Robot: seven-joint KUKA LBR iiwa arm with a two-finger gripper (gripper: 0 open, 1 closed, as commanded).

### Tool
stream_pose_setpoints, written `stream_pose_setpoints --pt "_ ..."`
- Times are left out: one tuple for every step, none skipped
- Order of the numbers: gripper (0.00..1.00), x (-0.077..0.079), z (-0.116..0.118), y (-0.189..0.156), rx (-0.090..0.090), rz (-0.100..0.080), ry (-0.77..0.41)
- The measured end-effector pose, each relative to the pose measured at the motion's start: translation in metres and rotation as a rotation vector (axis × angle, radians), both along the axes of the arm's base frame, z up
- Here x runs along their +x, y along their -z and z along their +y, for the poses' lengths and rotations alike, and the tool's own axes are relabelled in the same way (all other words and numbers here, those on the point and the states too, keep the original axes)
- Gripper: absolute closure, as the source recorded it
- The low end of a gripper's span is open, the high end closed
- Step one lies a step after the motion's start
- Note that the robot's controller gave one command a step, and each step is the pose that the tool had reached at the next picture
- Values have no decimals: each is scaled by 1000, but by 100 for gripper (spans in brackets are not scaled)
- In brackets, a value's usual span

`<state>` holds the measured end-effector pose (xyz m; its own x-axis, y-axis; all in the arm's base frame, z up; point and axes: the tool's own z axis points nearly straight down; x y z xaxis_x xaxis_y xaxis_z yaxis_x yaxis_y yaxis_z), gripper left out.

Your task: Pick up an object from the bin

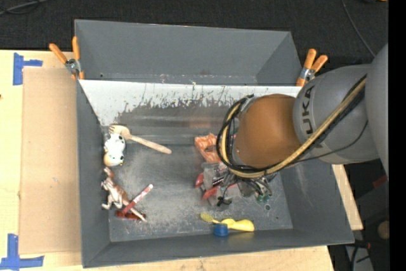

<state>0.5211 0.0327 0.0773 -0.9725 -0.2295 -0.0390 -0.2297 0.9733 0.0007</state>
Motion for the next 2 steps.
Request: stream_pose_setpoints --pt "100 0 0 0 0 0 1" --pt "100 6 5 -68 -1 20 10"
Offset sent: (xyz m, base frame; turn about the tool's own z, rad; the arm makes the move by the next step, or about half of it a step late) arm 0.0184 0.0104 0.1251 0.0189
